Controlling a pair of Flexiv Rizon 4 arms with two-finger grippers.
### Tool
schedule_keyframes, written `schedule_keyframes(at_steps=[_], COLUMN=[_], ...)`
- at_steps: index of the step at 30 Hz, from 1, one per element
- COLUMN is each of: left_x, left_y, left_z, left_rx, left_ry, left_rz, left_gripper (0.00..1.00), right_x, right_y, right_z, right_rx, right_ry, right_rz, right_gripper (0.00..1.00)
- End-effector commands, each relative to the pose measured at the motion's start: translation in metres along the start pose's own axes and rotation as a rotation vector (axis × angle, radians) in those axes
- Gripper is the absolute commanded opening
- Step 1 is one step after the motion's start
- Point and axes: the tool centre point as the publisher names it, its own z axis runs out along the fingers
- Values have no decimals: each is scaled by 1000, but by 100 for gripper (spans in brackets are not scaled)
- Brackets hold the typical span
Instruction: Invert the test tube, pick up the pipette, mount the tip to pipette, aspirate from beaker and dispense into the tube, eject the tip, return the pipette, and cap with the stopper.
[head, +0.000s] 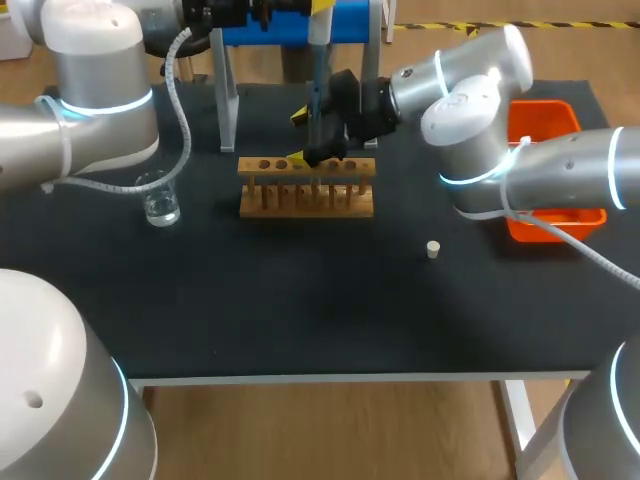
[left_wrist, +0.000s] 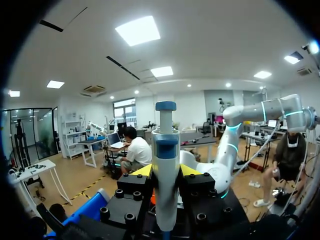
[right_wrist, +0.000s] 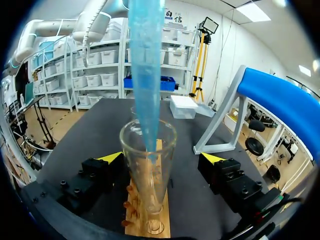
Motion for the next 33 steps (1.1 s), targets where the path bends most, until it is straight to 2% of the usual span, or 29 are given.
schedule_keyframes(at_steps=[1,24,33], left_x=[3,11,25], left_y=[-5,-23,-30], left_z=[1,5,-10], left_rx=[-7,-15,-17], left_ry=[-6,-23,-74], left_rz=[-1,16,43], left_gripper=[0,0,0], right_x=[-1,-1,-1], right_y=[0,0,0], right_z=[-1,-1,-1], right_rx=[1,1,1], right_ry=[3,3,3], right_rz=[0,0,0], right_gripper=[100,100,100])
